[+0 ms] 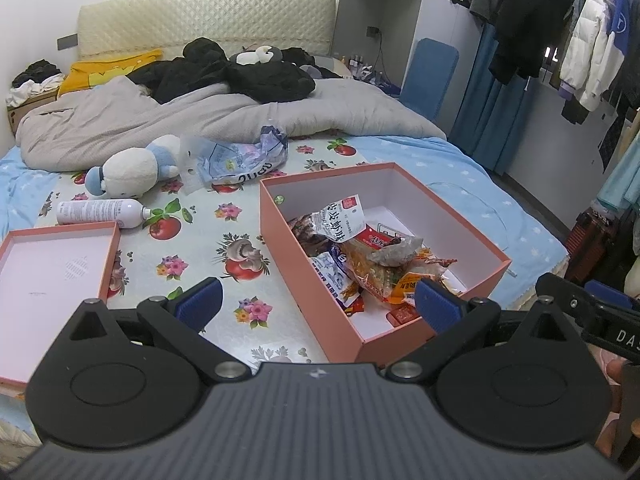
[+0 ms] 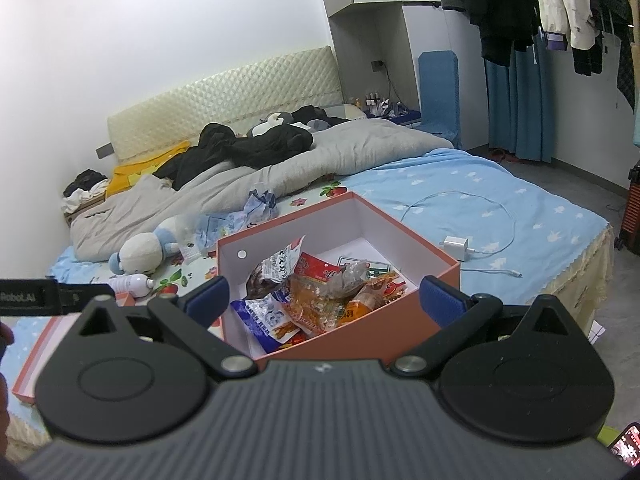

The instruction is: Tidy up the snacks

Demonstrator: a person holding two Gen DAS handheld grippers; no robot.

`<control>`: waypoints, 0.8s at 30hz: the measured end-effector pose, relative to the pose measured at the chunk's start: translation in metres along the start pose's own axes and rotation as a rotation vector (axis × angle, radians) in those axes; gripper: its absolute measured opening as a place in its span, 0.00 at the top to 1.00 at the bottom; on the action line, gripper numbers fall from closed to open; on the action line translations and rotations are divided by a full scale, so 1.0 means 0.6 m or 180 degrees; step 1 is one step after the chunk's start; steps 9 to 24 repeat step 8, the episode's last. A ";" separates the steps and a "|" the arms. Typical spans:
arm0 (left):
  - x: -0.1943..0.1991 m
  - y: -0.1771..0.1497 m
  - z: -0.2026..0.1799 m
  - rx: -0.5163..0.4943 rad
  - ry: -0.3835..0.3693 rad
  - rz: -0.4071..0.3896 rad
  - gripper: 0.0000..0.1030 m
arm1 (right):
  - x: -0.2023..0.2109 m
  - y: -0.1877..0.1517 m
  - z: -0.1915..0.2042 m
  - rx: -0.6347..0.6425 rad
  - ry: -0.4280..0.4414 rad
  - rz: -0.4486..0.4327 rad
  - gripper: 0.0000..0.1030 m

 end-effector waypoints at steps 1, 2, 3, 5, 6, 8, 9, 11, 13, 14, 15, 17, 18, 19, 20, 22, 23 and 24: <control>0.000 0.000 0.000 0.0000 0.0000 -0.0004 0.00 | 0.000 0.000 0.000 0.0004 -0.0001 0.0000 0.00; 0.000 0.000 0.000 0.0000 0.0000 -0.0006 0.00 | 0.000 0.000 0.000 0.0006 0.0001 -0.0002 0.00; -0.001 0.000 0.000 0.0004 0.0002 -0.0007 0.00 | 0.000 0.000 0.000 0.0007 -0.0001 0.0003 0.00; -0.001 0.000 0.001 0.0013 -0.0004 0.0001 0.00 | 0.000 0.000 0.000 0.0006 0.0001 0.0001 0.00; -0.002 0.000 0.001 0.0016 -0.0012 0.0008 0.00 | 0.000 -0.001 0.000 0.0006 -0.0002 0.0000 0.00; -0.003 0.000 0.000 0.0011 -0.0020 0.0021 0.00 | 0.000 -0.001 0.000 0.0012 -0.0004 -0.0005 0.00; -0.003 0.000 0.000 0.0011 -0.0020 0.0021 0.00 | 0.000 -0.001 0.000 0.0012 -0.0004 -0.0005 0.00; -0.003 0.000 0.000 0.0011 -0.0020 0.0021 0.00 | 0.000 -0.001 0.000 0.0012 -0.0004 -0.0005 0.00; -0.003 0.000 0.000 0.0011 -0.0020 0.0021 0.00 | 0.000 -0.001 0.000 0.0012 -0.0004 -0.0005 0.00; -0.003 0.000 0.000 0.0011 -0.0020 0.0021 0.00 | 0.000 -0.001 0.000 0.0012 -0.0004 -0.0005 0.00; -0.003 0.000 0.000 0.0011 -0.0020 0.0021 0.00 | 0.000 -0.001 0.000 0.0012 -0.0004 -0.0005 0.00; -0.003 0.000 0.000 0.0011 -0.0020 0.0021 0.00 | 0.000 -0.001 0.000 0.0012 -0.0004 -0.0005 0.00; -0.003 0.000 0.000 0.0011 -0.0020 0.0021 0.00 | 0.000 -0.001 0.000 0.0012 -0.0004 -0.0005 0.00; -0.003 0.000 0.000 0.0011 -0.0020 0.0021 0.00 | 0.000 -0.001 0.000 0.0012 -0.0004 -0.0005 0.00; -0.003 0.000 0.000 0.0011 -0.0020 0.0021 0.00 | 0.000 -0.001 0.000 0.0012 -0.0004 -0.0005 0.00; -0.003 0.000 0.000 0.0011 -0.0020 0.0021 0.00 | 0.000 -0.001 0.000 0.0012 -0.0004 -0.0005 0.00; -0.003 0.000 0.000 0.0011 -0.0020 0.0021 0.00 | 0.000 -0.001 0.000 0.0012 -0.0004 -0.0005 0.00; -0.003 0.000 0.000 0.0011 -0.0020 0.0021 0.00 | 0.000 -0.001 0.000 0.0012 -0.0004 -0.0005 0.00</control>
Point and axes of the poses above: each gripper's, at about its wrist camera, not at the fingertips, and x roughly against the way its jaws point, z to its left, y to its top, the point moved 2 cm from there along -x, roughly the way its jaws point, and after that the axes turned 8 degrees about z, right-handed, at the moved point
